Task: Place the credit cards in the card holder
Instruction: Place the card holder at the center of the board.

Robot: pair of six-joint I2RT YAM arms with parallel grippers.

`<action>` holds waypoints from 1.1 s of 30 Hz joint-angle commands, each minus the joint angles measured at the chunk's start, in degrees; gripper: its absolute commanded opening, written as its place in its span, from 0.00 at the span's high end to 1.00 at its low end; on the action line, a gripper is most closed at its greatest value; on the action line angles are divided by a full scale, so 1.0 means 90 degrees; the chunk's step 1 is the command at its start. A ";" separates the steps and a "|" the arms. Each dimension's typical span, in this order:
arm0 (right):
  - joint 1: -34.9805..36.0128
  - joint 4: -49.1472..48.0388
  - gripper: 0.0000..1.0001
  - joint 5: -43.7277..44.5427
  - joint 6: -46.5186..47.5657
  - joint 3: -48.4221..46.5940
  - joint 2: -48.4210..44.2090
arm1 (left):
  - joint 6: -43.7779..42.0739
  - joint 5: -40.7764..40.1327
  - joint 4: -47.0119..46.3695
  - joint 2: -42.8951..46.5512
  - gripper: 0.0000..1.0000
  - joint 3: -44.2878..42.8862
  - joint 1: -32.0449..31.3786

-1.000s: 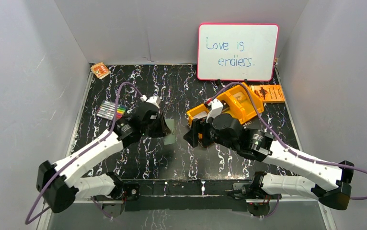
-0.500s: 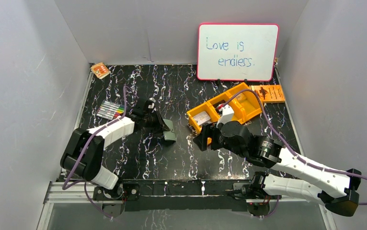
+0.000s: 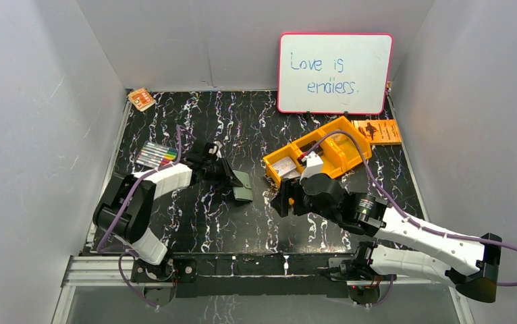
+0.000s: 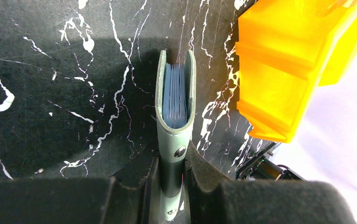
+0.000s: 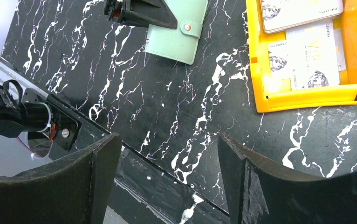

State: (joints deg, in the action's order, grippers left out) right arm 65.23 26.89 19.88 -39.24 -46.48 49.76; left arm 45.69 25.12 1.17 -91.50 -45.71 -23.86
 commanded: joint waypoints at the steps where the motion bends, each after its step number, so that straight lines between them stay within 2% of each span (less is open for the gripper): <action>1: -0.0012 -0.0232 0.17 0.0006 -0.0064 -0.0128 0.0006 | -0.0161 0.0158 0.0334 -0.0070 0.92 0.0003 0.0071; 12: -0.0012 -0.0255 0.17 0.0028 -0.0069 -0.0079 -0.0006 | -0.0335 -0.0295 0.0981 -0.0131 0.70 -0.0156 0.0068; 18: -0.0014 -0.0197 0.17 0.0071 -0.0063 -0.0070 -0.0063 | -0.0477 -0.0856 0.1451 -0.0003 0.58 -0.0331 0.0071; 24: -0.0012 -0.0167 0.17 0.0098 -0.0063 -0.0080 -0.0074 | -0.0569 -0.1193 0.1687 0.0068 0.54 -0.0377 0.0067; 33: -0.0012 -0.0137 0.17 0.0081 -0.0102 -0.0089 -0.0077 | -0.0738 -0.1660 0.1934 0.0157 0.53 -0.0358 0.0073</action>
State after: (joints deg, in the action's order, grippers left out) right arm 65.23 26.94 19.55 -39.33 -46.48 49.98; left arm 41.04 14.87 14.22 -91.81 -48.62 -23.38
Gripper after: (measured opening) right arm 0.832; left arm 0.463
